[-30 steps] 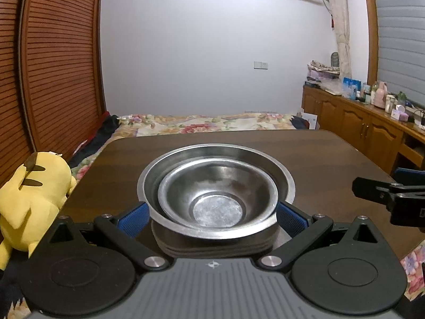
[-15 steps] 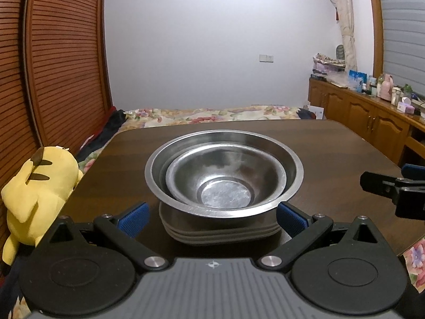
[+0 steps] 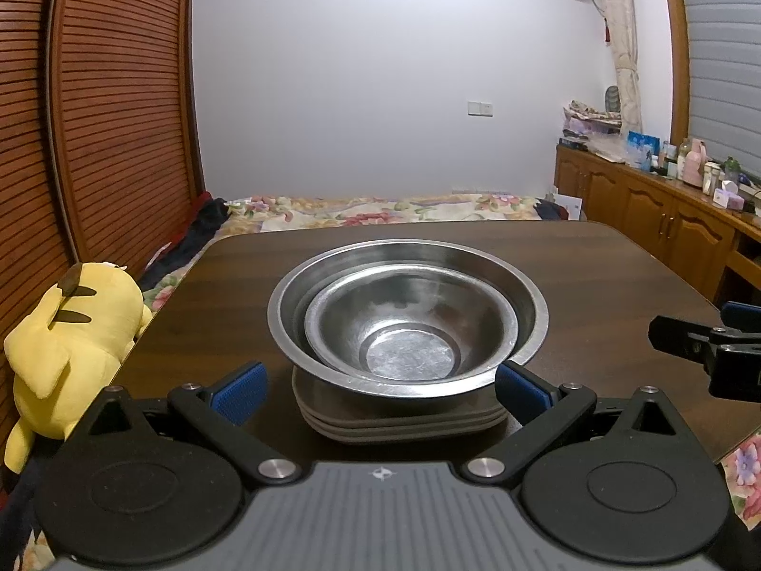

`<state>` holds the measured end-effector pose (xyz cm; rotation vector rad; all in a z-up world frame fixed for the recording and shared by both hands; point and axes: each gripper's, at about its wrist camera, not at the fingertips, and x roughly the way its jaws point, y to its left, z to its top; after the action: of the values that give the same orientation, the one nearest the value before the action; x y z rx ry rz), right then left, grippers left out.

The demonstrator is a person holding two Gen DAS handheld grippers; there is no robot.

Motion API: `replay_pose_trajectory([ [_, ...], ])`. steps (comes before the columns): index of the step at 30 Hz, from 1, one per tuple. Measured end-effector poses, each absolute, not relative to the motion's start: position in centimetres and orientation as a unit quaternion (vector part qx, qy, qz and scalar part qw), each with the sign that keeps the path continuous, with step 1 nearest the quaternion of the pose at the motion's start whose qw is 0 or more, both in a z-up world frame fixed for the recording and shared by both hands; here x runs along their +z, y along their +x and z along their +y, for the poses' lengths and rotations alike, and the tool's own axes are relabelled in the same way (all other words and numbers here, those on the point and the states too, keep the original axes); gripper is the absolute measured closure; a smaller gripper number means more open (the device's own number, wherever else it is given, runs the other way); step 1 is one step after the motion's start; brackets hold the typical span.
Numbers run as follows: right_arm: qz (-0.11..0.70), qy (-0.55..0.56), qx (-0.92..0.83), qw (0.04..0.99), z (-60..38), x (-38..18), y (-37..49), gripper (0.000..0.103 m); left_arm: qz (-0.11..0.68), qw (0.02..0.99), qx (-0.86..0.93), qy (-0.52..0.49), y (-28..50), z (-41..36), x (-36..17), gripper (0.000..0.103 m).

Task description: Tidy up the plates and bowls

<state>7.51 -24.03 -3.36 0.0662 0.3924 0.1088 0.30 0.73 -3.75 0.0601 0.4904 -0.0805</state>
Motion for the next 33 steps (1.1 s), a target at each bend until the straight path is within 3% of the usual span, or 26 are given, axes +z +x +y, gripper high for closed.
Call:
replay_pose_trajectory([
  [33,0.195,0.034,0.051,0.979,-24.5,-3.24,7.42,0.0,0.241,0.969,-0.038,0.028,0.17,0.83,-3.65,0.0],
])
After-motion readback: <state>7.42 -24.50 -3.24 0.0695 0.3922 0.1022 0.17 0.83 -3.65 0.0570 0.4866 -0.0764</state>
